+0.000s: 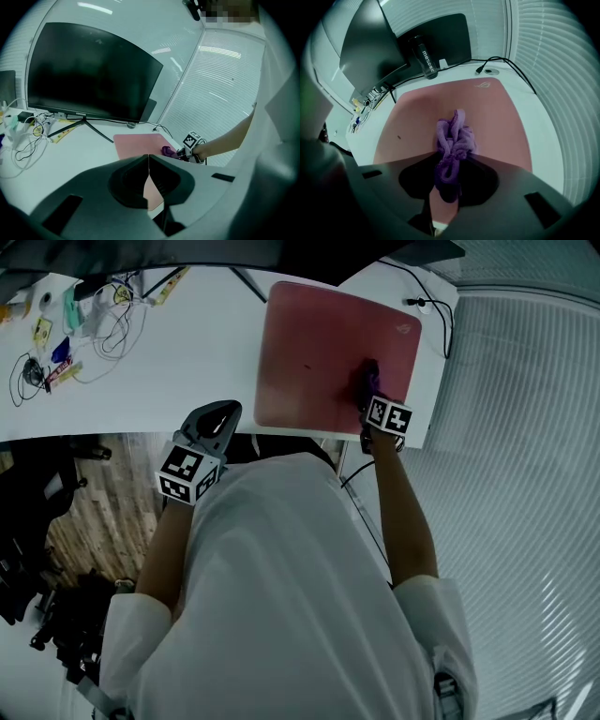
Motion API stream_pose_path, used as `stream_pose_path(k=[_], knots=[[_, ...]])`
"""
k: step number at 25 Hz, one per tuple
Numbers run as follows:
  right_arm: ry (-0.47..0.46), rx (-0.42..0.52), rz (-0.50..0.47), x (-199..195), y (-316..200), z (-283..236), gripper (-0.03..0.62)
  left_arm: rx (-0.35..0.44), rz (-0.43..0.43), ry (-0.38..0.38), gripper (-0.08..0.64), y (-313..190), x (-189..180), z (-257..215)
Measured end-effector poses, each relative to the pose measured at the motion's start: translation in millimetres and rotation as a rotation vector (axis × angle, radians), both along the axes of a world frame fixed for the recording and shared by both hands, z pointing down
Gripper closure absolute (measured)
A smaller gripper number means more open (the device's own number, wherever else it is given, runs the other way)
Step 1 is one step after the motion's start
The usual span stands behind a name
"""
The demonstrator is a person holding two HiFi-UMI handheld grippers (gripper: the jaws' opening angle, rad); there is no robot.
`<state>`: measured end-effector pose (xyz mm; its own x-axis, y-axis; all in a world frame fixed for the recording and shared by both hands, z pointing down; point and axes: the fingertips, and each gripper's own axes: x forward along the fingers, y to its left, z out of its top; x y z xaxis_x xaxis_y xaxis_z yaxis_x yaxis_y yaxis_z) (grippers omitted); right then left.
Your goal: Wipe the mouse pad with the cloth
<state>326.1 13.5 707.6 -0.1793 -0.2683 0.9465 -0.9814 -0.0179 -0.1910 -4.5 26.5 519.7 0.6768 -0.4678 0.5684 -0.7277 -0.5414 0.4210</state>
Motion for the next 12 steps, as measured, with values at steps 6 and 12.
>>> stream_pose_path(k=[6,12], knots=[[-0.046,-0.012,-0.038,-44,-5,3,0.477,-0.007,-0.014,0.015,0.541,-2,-16,9],[-0.077,-0.016,-0.039,-80,-11,3,0.477,-0.012,-0.037,0.019,0.541,-4,-41,11]])
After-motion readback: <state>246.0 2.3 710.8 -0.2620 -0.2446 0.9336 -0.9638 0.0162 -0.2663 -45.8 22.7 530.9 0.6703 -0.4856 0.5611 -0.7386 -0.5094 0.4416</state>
